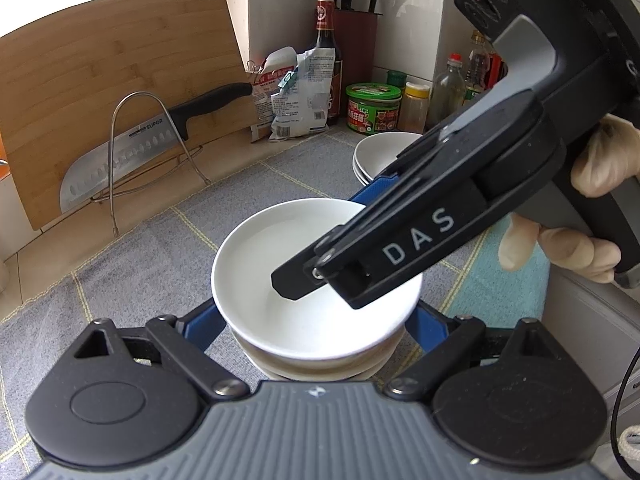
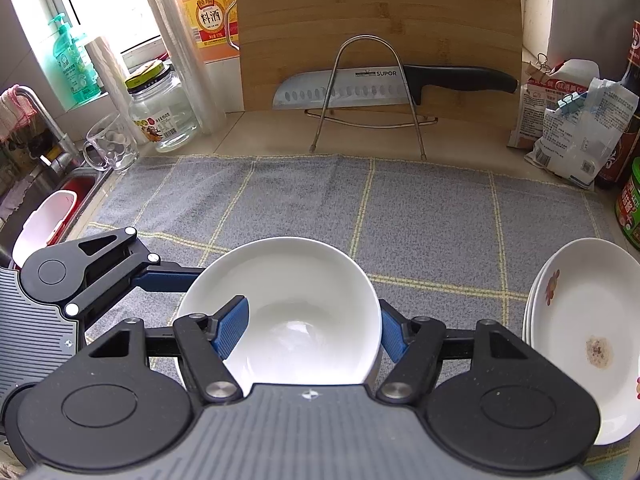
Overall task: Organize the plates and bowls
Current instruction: 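Lower the bowl onto the bowl stack and open the right tool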
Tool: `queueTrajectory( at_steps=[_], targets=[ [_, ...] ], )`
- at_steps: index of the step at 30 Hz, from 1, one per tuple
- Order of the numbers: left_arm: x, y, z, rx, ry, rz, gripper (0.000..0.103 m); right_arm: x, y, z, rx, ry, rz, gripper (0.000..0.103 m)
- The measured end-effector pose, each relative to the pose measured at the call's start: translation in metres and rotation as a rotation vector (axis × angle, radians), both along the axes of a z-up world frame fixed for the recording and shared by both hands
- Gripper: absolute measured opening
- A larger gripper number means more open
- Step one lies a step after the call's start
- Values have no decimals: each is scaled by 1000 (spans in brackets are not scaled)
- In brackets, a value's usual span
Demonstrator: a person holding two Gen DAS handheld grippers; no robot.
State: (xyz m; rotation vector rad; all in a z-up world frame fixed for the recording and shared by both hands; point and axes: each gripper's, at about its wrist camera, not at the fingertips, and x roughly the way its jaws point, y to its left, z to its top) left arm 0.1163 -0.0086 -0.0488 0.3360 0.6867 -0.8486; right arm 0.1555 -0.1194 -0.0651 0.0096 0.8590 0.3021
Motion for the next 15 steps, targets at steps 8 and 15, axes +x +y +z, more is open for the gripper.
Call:
queueTrajectory(
  at_steps=[8, 15],
  targets=[
    [2, 0, -2, 9, 11, 0, 95, 0, 1, 0, -8, -2, 10, 73],
    [4, 0, -3, 4, 13, -7, 95, 0, 1, 0, -24, -4, 3, 73]
  ],
)
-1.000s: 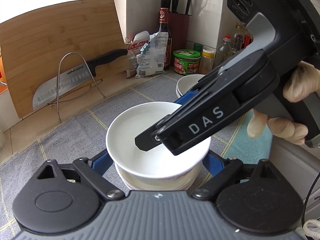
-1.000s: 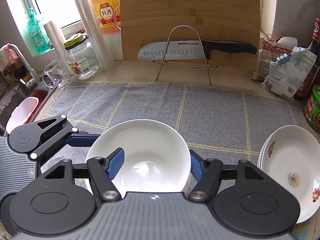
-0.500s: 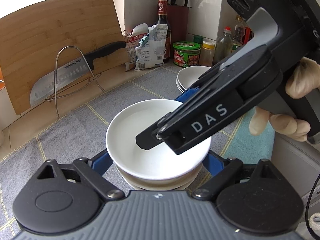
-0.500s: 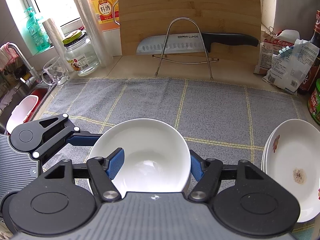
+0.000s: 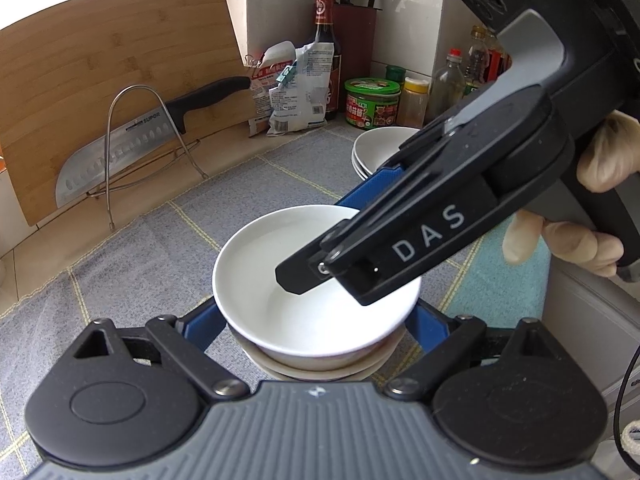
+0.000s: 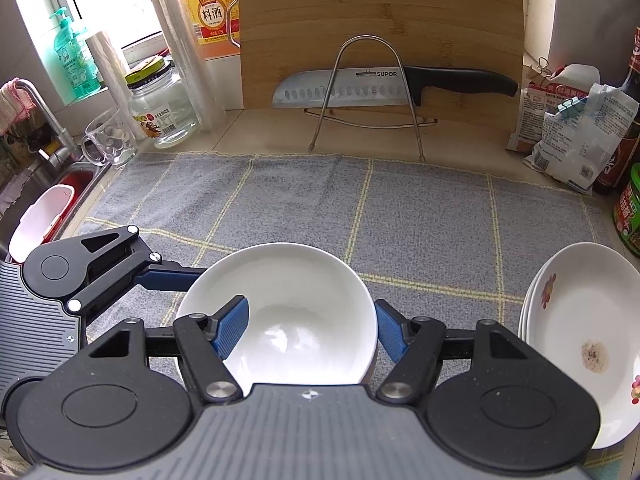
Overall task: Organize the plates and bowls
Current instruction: 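Lower the bowl onto the bowl stack and open the right tool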
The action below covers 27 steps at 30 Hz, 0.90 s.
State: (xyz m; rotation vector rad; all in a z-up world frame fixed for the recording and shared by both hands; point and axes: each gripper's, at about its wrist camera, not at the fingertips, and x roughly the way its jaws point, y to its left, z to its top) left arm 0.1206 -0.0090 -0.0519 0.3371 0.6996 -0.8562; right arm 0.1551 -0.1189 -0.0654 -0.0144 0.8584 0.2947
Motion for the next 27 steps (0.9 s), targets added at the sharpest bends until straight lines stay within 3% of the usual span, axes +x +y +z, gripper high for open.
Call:
queueTrajectory(
  at_steps=[6, 13, 19, 27],
  targets=[
    [-4, 6, 2, -2, -14, -10, 99, -3, 0, 0, -5, -9, -1, 78],
    [-6, 27, 0, -7, 16, 14, 99, -16, 8, -5, -28, -37, -9, 97],
    [-6, 42, -1, -16, 31, 45, 99, -31, 19, -12, -95, -91, -45, 101],
    [-8, 54, -5, -13, 25, 41, 99, -39, 20, -12, -105, -113, -93, 101]
  ],
)
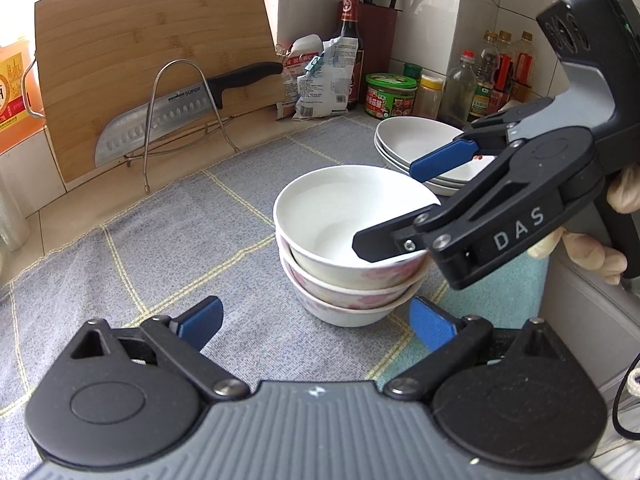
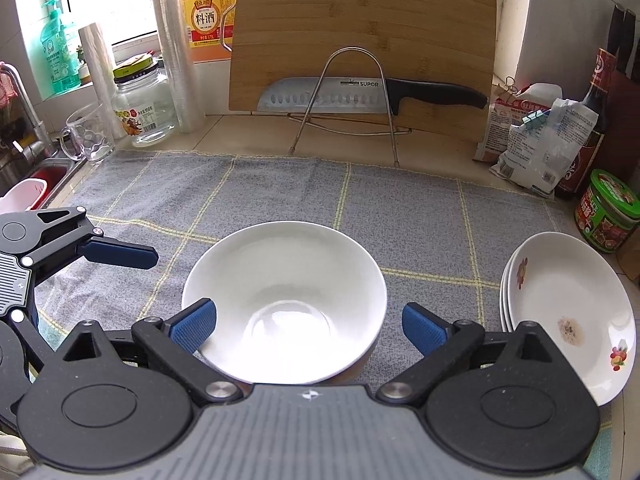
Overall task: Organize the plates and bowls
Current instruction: 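Lower the bowl onto the bowl stack and open the right tool, then close the left tool on the bowl stack while the right tool grips its other side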
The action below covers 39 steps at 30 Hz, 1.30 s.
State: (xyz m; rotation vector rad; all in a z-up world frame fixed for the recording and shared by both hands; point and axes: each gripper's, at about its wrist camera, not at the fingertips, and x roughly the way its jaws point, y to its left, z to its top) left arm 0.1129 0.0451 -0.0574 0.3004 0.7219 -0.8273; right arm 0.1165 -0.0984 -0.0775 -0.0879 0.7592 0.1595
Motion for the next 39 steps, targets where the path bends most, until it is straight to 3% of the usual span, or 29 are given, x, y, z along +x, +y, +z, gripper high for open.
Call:
queueTrajectory(
  at_steps=[7, 11, 21, 31, 35, 39],
  targets=[
    [4, 14, -12, 0, 25, -16, 99, -30, -6, 14, 51, -64, -21, 103],
    [11, 14, -24, 3, 71, -38, 99, -49, -6, 16, 31, -65, 2, 103],
    [12, -10, -38, 65, 104, -1, 99, -37, -29, -31, -24, 66, 23, 103],
    [14, -40, -48, 159, 145, 106, 99, 2, -46, -62, -117, 108, 259, 103],
    [10, -51, -52, 212, 114, 135, 103, 13, -54, -64, -118, 109, 375, 103],
    [10, -55, -54, 203, 116, 171, 103, 18, -58, -69, -118, 123, 477, 103]
  ],
)
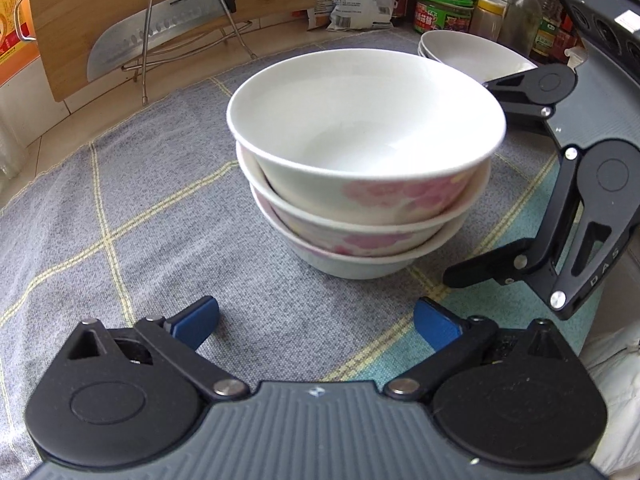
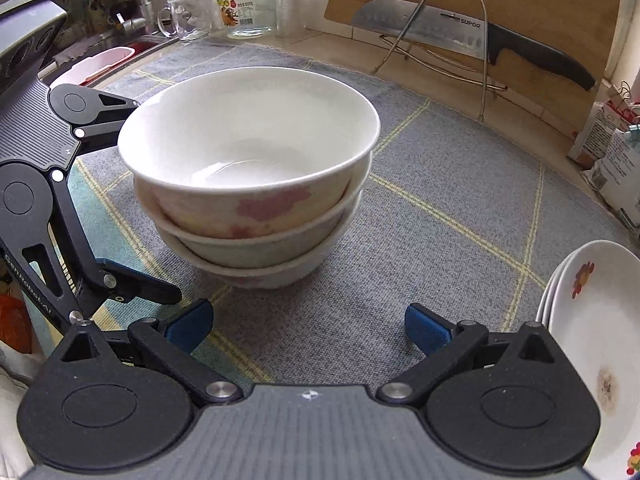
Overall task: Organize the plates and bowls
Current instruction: 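Close the left tool on the bowl stack while the right tool grips its other side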
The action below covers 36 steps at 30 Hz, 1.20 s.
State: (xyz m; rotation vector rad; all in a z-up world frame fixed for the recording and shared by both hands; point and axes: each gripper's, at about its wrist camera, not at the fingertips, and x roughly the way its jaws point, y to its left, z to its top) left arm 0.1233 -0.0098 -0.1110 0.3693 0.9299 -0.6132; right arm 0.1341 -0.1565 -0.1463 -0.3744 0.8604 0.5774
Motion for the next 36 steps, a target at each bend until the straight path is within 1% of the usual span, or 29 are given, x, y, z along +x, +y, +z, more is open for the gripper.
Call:
queueTrajectory(
  at_steps=[1, 4, 8, 11, 18, 24, 28, 30, 31, 34, 36],
  targets=[
    [0, 0, 0, -1, -2, 3, 103, 0, 0, -2, -3, 9, 21, 103],
    [-3, 3, -1, -8, -11, 5, 103, -2, 0, -5, -23, -15, 76, 103],
    [-4, 5, -2, -15, -20, -7, 103, -3, -2, -5, -10, -34, 96, 103],
    [0, 4, -2, -21, -30, -44, 103, -4, -4, -5, 6, -52, 100, 103],
    [10, 4, -1, -34, -41, -177, 103, 5, 7, -2, -12, -31, 56, 103],
    [19, 9, -2, -55, -62, -312, 103, 8, 10, -4, -9, -36, 57, 103],
    [24, 11, 0, -53, -89, -420, 100, 10, 15, 1, -33, -57, 62, 103],
    [27, 10, 2, -49, -103, -463, 98, 10, 18, 4, -48, -65, 76, 103],
    [29, 10, 3, -52, -100, -486, 94, 9, 19, 5, -60, -66, 88, 102],
    [31, 8, 10, -57, -115, -569, 94, 7, 23, 10, -77, -62, 131, 94],
    [33, 7, 14, -65, -115, -617, 94, 7, 24, 13, -78, -59, 153, 92]
  ],
)
